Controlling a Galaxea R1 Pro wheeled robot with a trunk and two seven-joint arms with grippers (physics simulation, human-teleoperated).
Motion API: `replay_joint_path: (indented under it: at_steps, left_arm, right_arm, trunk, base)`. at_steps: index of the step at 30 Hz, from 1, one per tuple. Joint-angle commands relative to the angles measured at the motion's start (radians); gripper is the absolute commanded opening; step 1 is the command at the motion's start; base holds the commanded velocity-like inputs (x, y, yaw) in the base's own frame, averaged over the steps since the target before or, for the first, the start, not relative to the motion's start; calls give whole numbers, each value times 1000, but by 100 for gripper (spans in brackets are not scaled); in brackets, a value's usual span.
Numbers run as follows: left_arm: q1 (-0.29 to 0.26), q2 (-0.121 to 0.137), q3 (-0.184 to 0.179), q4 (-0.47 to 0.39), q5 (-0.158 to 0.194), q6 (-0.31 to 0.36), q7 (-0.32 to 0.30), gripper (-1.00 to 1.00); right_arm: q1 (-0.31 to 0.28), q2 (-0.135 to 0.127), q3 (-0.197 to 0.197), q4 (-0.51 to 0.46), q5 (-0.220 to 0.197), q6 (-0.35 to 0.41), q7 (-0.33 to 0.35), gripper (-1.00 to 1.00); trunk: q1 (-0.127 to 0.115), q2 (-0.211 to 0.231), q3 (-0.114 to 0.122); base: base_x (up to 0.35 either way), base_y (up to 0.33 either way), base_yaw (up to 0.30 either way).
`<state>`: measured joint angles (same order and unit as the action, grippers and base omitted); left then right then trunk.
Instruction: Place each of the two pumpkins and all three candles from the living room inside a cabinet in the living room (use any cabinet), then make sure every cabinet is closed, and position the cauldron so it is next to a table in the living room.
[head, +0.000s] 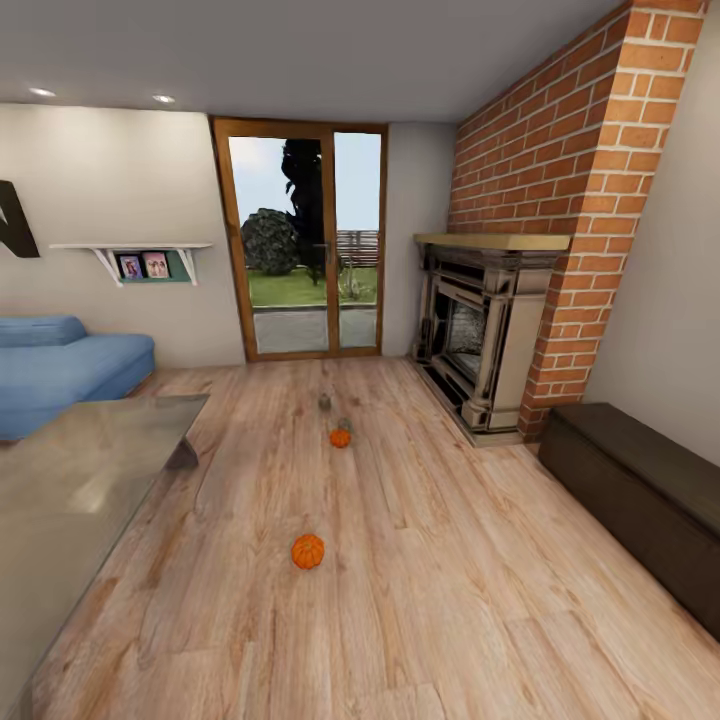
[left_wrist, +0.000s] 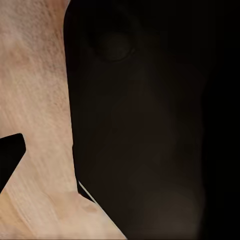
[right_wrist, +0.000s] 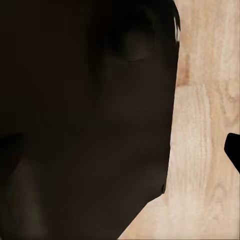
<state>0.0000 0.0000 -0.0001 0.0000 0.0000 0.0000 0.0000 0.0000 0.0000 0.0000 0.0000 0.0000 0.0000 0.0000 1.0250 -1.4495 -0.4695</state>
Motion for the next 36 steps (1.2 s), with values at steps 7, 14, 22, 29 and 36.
replay_joint_path:
  at_steps: [7,14,22,29,36]
  left_arm:
    - [7,23,-7,-21,-7,-18,-13,100]
    - [8,27,-8,-23,-4,-57,-14,100]
    - [8,27,-8,-23,-5,-102,-14,100]
    - [8,28,-8,-23,-5,-121,-14,100]
    - [8,27,-8,-23,-5,-122,-14,100]
  right_arm:
    - [-10,0,-1,-2,-3,6,-8,100]
    - [-11,0,-1,-2,0,-33,-1,100]
    - [-11,0,-1,-2,0,-58,3,100]
    - [-11,-1,-3,-2,0,-58,3,100]
    - [-11,-1,-2,-2,0,-60,5,100]
  trunk:
    - [0,0,-1]
    - [0,0,-1]
    - [0,0,-1]
    - [0,0,-1]
    - [0,0,-1]
  base:
    - [0,0,0]
    - [-66,41,-65]
    - [-134,85,-276]
    - [-21,8,-294]
    - [-1,0,-295]
